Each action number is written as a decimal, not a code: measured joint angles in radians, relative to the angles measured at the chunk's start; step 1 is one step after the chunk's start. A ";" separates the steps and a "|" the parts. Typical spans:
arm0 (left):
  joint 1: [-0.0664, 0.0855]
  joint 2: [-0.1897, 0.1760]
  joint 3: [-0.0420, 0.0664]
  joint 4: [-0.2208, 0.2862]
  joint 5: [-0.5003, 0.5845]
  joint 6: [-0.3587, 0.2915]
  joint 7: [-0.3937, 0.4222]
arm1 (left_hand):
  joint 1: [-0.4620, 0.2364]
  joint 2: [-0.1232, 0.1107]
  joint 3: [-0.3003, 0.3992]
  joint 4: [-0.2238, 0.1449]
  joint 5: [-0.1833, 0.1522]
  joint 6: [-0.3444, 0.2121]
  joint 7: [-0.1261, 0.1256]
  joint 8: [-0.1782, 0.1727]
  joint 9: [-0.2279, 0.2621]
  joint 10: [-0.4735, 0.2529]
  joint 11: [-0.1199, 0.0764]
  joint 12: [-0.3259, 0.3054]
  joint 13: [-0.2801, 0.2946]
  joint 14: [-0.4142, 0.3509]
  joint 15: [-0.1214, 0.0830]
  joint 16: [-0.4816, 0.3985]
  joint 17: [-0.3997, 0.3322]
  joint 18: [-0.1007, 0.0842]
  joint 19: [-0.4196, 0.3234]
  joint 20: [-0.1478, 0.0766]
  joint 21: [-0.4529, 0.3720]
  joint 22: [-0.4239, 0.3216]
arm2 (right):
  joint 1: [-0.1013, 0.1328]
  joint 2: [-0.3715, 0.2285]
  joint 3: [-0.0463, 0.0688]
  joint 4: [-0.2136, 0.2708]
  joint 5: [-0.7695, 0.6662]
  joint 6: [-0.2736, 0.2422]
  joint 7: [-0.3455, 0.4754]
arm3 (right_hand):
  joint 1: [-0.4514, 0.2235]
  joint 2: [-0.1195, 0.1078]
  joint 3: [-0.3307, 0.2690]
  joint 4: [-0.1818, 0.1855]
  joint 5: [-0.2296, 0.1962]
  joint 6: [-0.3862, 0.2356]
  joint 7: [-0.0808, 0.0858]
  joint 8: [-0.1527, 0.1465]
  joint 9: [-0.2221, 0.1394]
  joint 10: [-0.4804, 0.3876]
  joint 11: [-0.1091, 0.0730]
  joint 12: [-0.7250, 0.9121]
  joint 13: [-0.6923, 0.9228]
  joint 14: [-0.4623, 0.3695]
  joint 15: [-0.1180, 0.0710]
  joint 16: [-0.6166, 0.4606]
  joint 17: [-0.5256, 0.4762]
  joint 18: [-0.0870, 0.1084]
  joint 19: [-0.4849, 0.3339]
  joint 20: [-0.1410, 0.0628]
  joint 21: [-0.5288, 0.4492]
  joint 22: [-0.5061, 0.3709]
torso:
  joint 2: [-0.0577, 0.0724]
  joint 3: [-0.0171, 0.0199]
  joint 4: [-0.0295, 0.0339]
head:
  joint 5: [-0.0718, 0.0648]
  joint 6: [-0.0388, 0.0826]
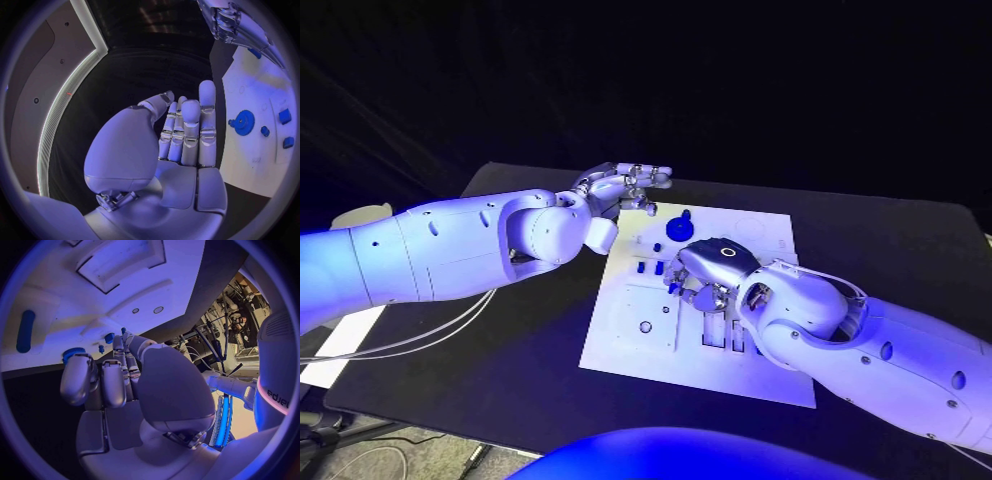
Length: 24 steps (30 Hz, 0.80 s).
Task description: Assemble the parts on the task board
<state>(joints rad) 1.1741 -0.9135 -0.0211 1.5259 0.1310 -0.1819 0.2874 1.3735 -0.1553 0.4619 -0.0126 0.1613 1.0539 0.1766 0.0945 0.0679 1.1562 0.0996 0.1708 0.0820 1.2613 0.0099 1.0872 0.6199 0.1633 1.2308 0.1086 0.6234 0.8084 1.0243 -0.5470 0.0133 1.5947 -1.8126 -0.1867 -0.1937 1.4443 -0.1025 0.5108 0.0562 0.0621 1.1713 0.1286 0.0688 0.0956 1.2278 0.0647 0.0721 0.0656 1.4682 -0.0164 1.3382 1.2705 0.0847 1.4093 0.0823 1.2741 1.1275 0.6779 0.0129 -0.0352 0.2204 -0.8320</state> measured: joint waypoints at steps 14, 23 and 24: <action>0.000 0.003 0.000 -0.006 -0.001 0.003 -0.001 | 0.000 0.000 0.000 0.000 0.000 0.000 0.000 0.000 0.000 0.000 0.000 0.000 0.000 0.000 0.000 0.000 -0.001 0.000 0.000 0.000 0.000 0.000 | -0.015 0.008 -0.009 -0.011 -0.014 0.000 0.026 | -0.001 0.001 0.000 0.000 0.000 0.000 0.001 0.000 0.001 0.000 0.000 0.000 0.000 0.000 0.000 0.000 0.000 0.000 0.000 0.000 0.000 0.000 | -0.001 -0.0009 -0.0011 | 0.012 -0.008; 0.000 0.004 0.000 -0.009 -0.001 0.004 -0.004 | 0.000 0.000 0.000 0.000 0.000 0.000 0.000 0.000 0.000 0.000 0.000 0.000 0.000 -0.001 0.001 0.000 -0.002 0.000 0.000 0.000 0.000 0.000 | -0.019 0.006 -0.010 -0.014 -0.011 0.002 0.041 | -0.006 -0.004 0.000 0.000 -0.001 0.001 0.004 0.002 0.001 0.001 0.001 0.000 0.000 0.000 0.000 0.000 0.000 0.000 0.000 0.000 0.000 -0.001 | -0.001 -0.0009 -0.0011 | 0.011 -0.009; 0.000 0.005 0.000 -0.010 -0.001 0.004 -0.004 | 0.000 0.000 0.000 0.000 0.000 0.000 0.000 0.000 0.000 0.000 0.000 0.000 0.000 -0.001 0.001 0.000 -0.002 0.000 0.000 0.000 0.000 0.000 | -0.019 0.006 -0.010 -0.014 -0.011 0.003 0.042 | -0.006 -0.004 0.000 0.000 -0.001 0.000 0.004 0.002 0.001 0.001 0.001 0.000 0.000 0.000 0.000 0.000 0.000 0.000 0.000 0.000 0.000 -0.001 | -0.001 -0.0009 -0.0009 | 0.011 -0.009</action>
<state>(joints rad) 1.1741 -0.9088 -0.0211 1.5164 0.1303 -0.1779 0.2834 1.3735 -0.1553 0.4620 -0.0126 0.1613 1.0539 0.1766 0.0946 0.0680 1.1562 0.0995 0.1707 0.0820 1.2601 0.0110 1.0872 0.6180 0.1633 1.2307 0.1086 0.6234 0.8084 1.0050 -0.5406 0.0028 1.5803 -1.8237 -0.1837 -0.1513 1.4379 -0.1067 0.5107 0.0563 0.0616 1.1717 0.1323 0.0709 0.0962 1.2283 0.0654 0.0723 0.0656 1.4682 -0.0163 1.3381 1.2702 0.0846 1.4092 0.0824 1.2741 1.1263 0.6769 0.0121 -0.0360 0.2311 -0.8405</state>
